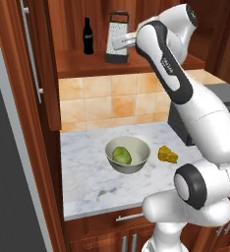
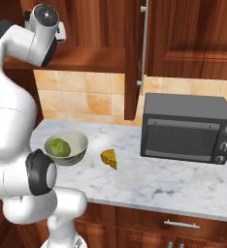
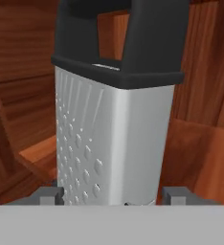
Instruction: Pick the cheese from the fridge and the cheese grater from the cabinet and place them next to the salad bowl.
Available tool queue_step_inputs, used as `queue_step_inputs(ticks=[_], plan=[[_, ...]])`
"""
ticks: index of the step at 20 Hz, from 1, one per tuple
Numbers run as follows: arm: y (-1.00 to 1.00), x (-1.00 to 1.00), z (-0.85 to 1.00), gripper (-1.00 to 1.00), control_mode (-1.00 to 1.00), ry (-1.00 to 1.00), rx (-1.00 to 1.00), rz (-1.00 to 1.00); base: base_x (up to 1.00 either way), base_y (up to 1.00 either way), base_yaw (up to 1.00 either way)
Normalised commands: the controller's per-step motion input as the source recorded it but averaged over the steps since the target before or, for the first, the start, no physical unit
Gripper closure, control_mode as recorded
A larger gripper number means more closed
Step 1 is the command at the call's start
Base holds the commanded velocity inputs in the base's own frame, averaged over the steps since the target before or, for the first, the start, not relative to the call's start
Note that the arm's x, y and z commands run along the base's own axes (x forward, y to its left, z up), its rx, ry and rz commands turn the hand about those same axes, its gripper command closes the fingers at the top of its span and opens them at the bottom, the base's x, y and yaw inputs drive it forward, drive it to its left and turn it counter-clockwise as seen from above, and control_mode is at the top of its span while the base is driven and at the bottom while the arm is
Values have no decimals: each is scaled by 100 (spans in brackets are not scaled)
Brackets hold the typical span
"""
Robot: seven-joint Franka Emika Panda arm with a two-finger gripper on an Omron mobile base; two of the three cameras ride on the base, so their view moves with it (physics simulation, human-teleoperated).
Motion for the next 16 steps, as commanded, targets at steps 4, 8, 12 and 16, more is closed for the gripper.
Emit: queue_step_inputs(ticks=[4,8,12,16], plan=[[-48,-100,0,100,-100,-13,11,-1,0,0,0],[-22,-100,0,100,-100,0,3,0,0,0,0],[-1,-100,0,100,-100,8,0,2,0,0,0],[0,-84,-12,100,-100,15,-4,4,0,0,0]])
